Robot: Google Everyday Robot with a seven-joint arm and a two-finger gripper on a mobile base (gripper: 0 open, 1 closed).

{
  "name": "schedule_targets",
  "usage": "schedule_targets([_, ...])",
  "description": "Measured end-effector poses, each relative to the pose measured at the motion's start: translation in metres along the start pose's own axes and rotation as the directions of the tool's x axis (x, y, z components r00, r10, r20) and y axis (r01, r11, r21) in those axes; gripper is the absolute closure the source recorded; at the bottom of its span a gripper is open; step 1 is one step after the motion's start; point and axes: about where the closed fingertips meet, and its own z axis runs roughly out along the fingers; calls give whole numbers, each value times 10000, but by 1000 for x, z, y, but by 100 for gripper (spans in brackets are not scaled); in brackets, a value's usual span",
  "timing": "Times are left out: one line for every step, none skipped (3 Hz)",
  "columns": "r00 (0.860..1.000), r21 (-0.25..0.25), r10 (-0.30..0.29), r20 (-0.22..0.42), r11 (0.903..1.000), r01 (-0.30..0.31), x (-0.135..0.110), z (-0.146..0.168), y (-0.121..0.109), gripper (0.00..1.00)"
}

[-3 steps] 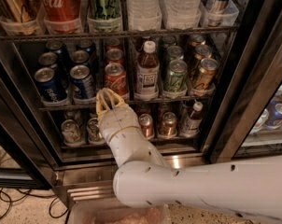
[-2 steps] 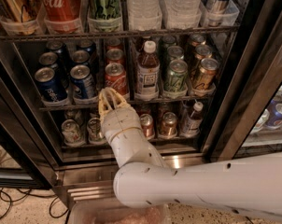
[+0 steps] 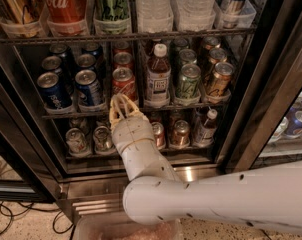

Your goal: Pick coke can from middle shelf of fridge

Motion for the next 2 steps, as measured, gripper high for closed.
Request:
schedule_targets([10000,-136,-48,-73,9999,47,-1,-1,3,46])
schedule_targets([9998,-259,-80,-208,9996,74,-6,6,9,37])
